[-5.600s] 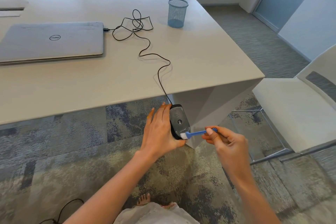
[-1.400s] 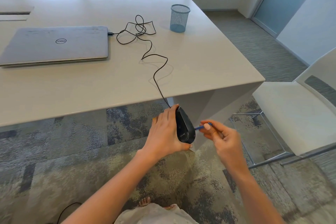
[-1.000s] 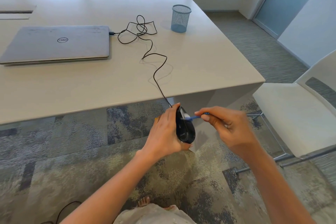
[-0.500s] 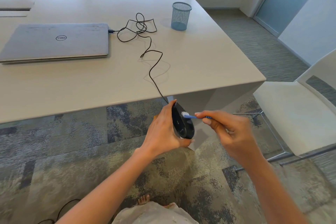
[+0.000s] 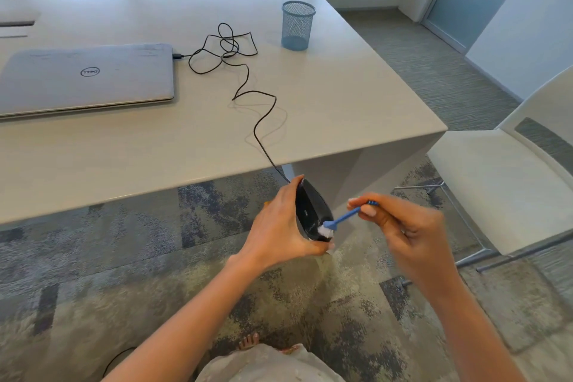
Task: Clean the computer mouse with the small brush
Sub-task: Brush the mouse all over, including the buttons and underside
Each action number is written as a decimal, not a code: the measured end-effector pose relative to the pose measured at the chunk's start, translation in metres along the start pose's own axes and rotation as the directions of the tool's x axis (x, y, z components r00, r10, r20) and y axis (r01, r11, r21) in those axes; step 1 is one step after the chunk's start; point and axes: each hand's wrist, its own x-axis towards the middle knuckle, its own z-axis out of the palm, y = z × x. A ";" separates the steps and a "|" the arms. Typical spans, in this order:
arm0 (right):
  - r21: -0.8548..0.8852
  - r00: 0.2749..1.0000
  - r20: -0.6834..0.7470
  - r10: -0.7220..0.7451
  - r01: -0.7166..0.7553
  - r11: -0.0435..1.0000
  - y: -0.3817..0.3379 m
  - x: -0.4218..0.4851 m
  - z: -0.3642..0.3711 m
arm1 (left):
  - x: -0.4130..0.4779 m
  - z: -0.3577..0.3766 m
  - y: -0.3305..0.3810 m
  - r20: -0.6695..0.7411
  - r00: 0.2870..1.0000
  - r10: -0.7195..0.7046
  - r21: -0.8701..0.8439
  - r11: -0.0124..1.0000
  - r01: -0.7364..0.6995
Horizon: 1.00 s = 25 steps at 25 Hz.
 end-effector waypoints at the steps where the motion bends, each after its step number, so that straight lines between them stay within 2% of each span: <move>1: -0.048 0.998 -0.057 -0.025 0.023 0.999 -0.001 0.004 0.000 | 0.000 -0.001 0.000 0.006 1.000 0.001 -0.005 1.000 -0.001; 4: -0.124 0.988 -0.126 -0.085 0.070 0.990 -0.006 0.009 0.003 | -0.001 -0.002 -0.002 0.007 1.000 -0.011 -0.053 0.999 0.012; 7: -0.079 0.998 -0.040 -0.048 0.045 0.996 -0.010 0.002 0.006 | -0.001 -0.004 -0.006 -0.014 0.999 -0.052 -0.144 0.988 0.049; 10: 0.068 0.993 0.094 0.075 -0.081 0.994 -0.007 -0.006 -0.001 | -0.002 -0.004 -0.011 -0.017 0.998 -0.063 -0.168 0.984 0.059; 12: 0.112 0.985 0.132 0.115 -0.130 0.985 -0.006 -0.007 -0.006 | -0.001 -0.004 -0.012 -0.020 0.998 -0.062 -0.185 0.981 0.057; 14: 0.122 0.987 0.097 0.126 -0.137 0.983 -0.007 -0.002 -0.007 | 0.000 -0.004 -0.012 -0.009 0.998 -0.061 -0.225 0.973 0.057; 17: 0.080 0.992 -0.078 0.103 -0.097 0.992 -0.008 0.005 -0.011 | 0.000 -0.003 -0.008 0.031 0.999 -0.043 -0.293 0.955 0.050; 19: 0.103 0.987 -0.132 0.095 -0.081 0.991 -0.010 0.006 -0.010 | -0.001 -0.002 -0.007 0.046 0.998 -0.041 -0.317 0.947 0.053; 22: 0.052 0.998 -0.039 0.051 -0.048 0.997 -0.014 -0.001 -0.003 | -0.001 -0.002 -0.009 0.042 0.998 -0.056 -0.351 0.934 0.067; 25: 0.188 0.988 0.106 0.108 -0.126 0.974 -0.017 -0.002 -0.012 | -0.004 -0.003 -0.013 0.049 0.997 -0.061 -0.346 0.935 0.075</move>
